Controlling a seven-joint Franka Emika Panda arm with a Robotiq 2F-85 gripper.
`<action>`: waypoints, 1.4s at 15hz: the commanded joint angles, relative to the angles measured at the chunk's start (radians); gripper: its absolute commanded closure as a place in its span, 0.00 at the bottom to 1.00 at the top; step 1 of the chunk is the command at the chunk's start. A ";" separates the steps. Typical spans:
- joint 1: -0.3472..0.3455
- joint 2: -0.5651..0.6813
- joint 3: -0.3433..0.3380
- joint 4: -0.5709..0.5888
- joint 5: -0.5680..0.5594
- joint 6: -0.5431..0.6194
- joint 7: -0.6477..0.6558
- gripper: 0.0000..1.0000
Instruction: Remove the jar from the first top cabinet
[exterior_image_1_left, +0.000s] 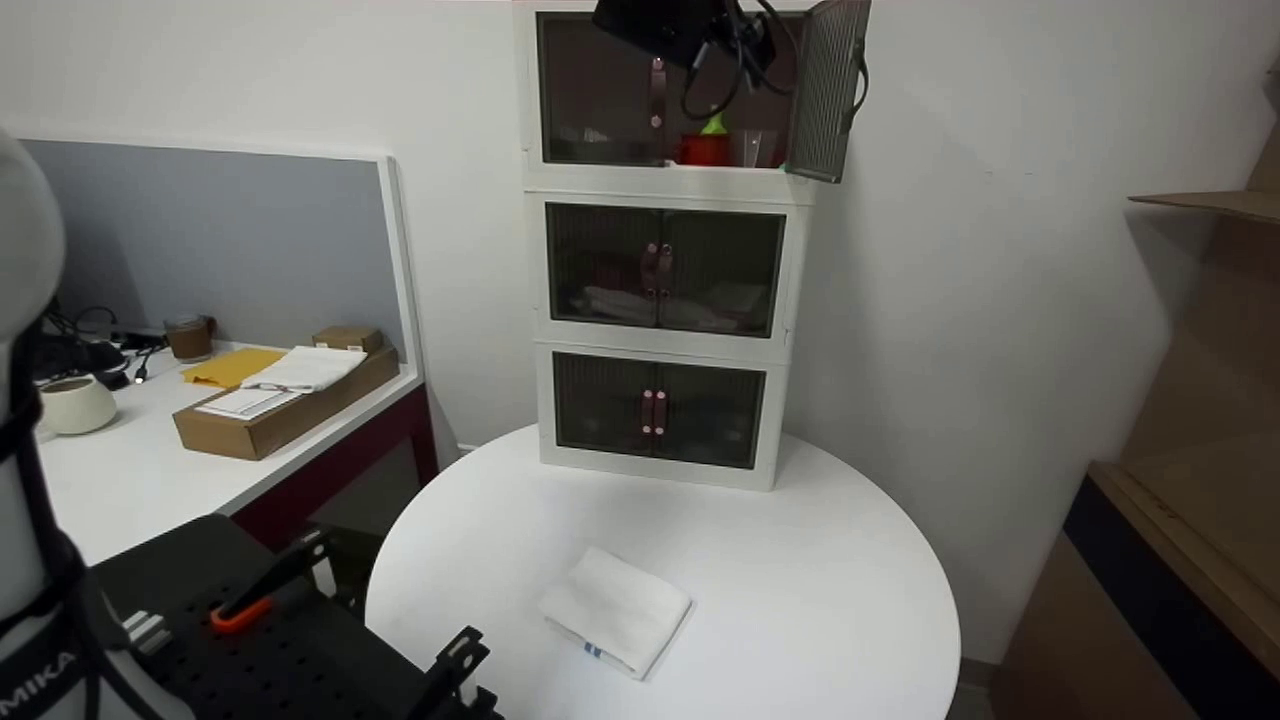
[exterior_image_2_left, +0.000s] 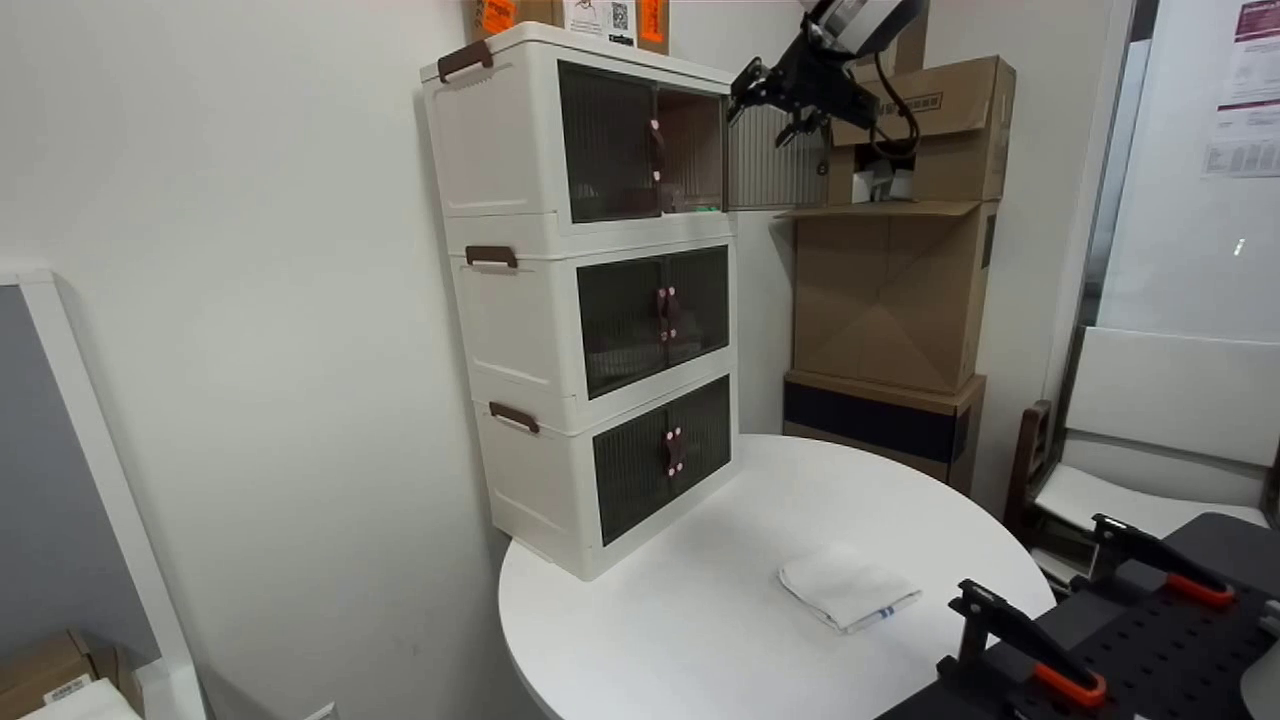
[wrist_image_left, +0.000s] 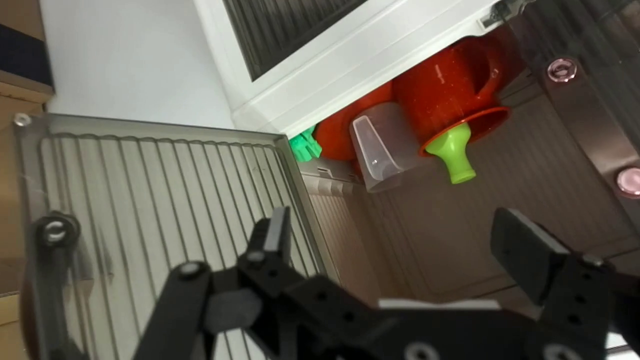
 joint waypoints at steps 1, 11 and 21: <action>-0.025 0.163 0.000 0.189 0.166 -0.047 -0.106 0.00; -0.148 0.511 0.038 0.497 0.252 -0.102 -0.113 0.00; -0.139 0.606 0.077 0.631 0.255 -0.084 -0.119 0.00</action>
